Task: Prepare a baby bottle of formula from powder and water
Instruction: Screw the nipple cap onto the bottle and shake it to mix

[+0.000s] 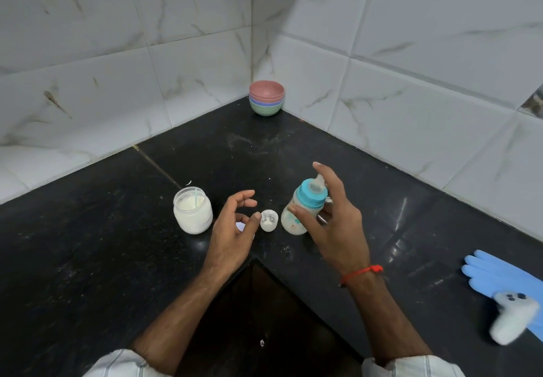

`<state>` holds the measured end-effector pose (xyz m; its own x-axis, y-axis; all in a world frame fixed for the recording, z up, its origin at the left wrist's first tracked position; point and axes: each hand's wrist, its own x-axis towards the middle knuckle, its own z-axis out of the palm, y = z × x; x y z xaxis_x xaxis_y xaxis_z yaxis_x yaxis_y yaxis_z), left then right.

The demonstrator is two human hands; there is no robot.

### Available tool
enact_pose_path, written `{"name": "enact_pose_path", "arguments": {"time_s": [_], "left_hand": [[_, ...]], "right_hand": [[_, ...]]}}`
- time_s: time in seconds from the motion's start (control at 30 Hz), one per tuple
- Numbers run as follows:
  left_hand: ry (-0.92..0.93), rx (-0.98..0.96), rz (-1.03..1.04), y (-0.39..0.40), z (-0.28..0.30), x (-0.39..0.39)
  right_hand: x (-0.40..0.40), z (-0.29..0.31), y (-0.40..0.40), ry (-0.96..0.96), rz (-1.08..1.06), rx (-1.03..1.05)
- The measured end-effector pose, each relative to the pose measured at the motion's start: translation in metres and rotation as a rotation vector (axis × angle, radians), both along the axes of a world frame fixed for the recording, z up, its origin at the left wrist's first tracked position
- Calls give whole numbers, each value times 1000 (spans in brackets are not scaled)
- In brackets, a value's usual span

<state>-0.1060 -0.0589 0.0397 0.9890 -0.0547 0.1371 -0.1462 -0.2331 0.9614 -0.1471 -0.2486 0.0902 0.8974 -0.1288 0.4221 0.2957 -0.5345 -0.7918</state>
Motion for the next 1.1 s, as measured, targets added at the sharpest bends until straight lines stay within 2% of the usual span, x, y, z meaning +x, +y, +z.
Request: {"name": "enact_pose_path", "arguments": {"time_s": [0.2,0.23,0.33,0.37,0.43,0.53,0.57,0.6,0.7,0.77,0.9,0.93,1.03,1.1], "left_hand": [[5,-20,15,3,-2,-2],[4,-23,14,3,-2,-3],[7,-15,2,3,-2,-3],[6,-9,-1,2,-1,-3],[-2,-17,2,2,-1,-2],[3,-25,8,2,-4,-2],[3,-20,6,2,-4,-2],[2,-15,1,1,-5,-2],[1,1,-10,-2,-4,-2],[-13,-1,-17,-4,-3,-2],[-5,-3,-4,-3,-4,-1],[-4,0,-5,-3,-5,-2],[1,1,-14,-2,-6,-2],[-20,-1,-10,-1,-6,-1]], "right_hand": [[-17,3,12,-436,-104,131],[-16,3,12,-388,-107,102],[-11,-2,8,-11,-10,-41],[-12,-4,7,5,-12,-58],[-14,5,10,-98,-55,22],[-18,16,15,-387,-158,180],[-17,16,17,-426,-169,194],[-13,14,17,-389,-153,171],[-4,0,17,-17,-24,-37],[-7,5,19,-80,-35,-16],[-12,21,27,-433,-151,121],[-10,18,28,-405,-140,84],[-4,0,22,-45,10,-145],[-8,4,22,-85,0,-114]]}}
